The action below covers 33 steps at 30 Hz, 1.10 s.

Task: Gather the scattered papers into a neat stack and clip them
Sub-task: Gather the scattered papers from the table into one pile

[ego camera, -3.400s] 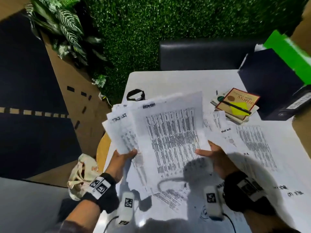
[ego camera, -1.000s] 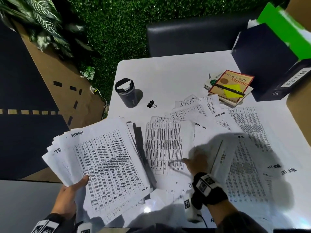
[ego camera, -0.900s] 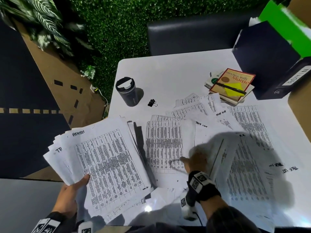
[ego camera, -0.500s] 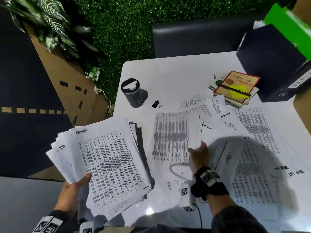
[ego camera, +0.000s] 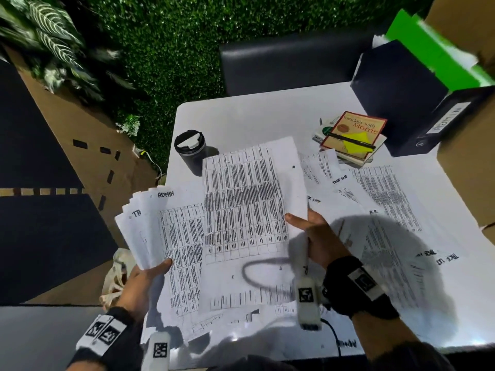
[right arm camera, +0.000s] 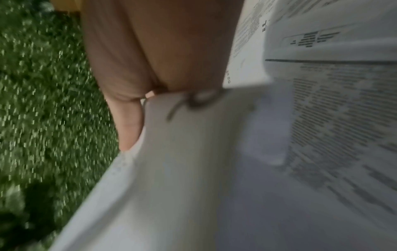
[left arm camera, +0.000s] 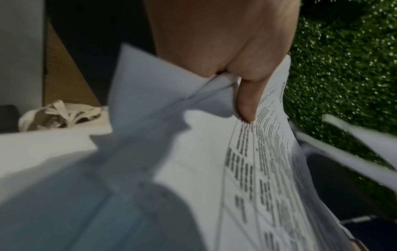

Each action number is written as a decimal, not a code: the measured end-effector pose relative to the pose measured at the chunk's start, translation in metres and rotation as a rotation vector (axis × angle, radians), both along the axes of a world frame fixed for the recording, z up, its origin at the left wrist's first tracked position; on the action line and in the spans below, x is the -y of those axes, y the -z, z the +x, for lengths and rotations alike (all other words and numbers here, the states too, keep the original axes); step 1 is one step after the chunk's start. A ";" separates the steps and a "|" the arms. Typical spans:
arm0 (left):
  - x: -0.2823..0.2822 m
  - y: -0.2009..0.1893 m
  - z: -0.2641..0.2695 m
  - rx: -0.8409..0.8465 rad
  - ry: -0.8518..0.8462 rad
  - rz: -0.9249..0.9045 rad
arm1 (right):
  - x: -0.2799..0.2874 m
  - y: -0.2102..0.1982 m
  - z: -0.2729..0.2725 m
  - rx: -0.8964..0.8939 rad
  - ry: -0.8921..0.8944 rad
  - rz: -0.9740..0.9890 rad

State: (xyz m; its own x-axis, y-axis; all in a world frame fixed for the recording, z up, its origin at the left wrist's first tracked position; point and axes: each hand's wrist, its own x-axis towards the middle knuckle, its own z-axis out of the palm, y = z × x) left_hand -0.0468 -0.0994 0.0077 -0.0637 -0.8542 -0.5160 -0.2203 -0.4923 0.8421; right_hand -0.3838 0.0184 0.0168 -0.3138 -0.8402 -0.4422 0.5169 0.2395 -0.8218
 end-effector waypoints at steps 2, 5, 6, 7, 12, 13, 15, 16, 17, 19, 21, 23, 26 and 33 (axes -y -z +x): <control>-0.001 -0.001 -0.015 -0.029 0.047 0.017 | 0.000 0.006 0.012 -0.050 -0.030 0.032; -0.003 0.002 -0.031 -0.070 0.119 0.034 | -0.001 0.015 0.022 -0.159 -0.101 0.072; -0.004 0.002 -0.035 -0.075 0.131 0.034 | -0.002 0.015 0.024 -0.199 -0.119 0.089; -0.005 0.000 -0.039 -0.098 0.146 0.037 | -0.003 0.016 0.026 -0.247 -0.130 0.093; -0.018 -0.016 -0.056 -0.238 0.260 0.055 | -0.004 0.020 0.036 -0.417 -0.071 0.051; -0.019 -0.017 -0.057 -0.254 0.257 0.071 | -0.004 0.019 0.038 -0.330 -0.059 0.022; -0.019 -0.017 -0.058 -0.269 0.219 0.119 | -0.005 0.021 0.041 -0.091 -0.087 -0.022; -0.018 -0.016 -0.058 -0.286 0.194 0.138 | -0.006 0.025 0.044 0.001 -0.110 -0.029; -0.017 -0.017 -0.060 -0.283 0.211 0.148 | -0.008 0.025 0.047 0.065 -0.136 -0.056; -0.019 -0.017 -0.059 -0.196 0.300 0.134 | -0.007 0.031 0.052 0.154 -0.124 -0.056; -0.019 -0.010 -0.050 -0.089 0.368 0.088 | -0.005 0.038 0.054 0.215 -0.029 0.034; -0.014 0.005 -0.034 -0.015 0.321 0.072 | -0.004 0.045 0.049 -0.011 0.125 0.202; -0.015 0.008 -0.024 0.027 0.240 0.043 | -0.019 0.063 0.025 -0.662 0.273 0.753; -0.018 0.025 0.016 0.134 0.074 0.090 | -0.046 0.086 0.014 -0.773 0.297 1.051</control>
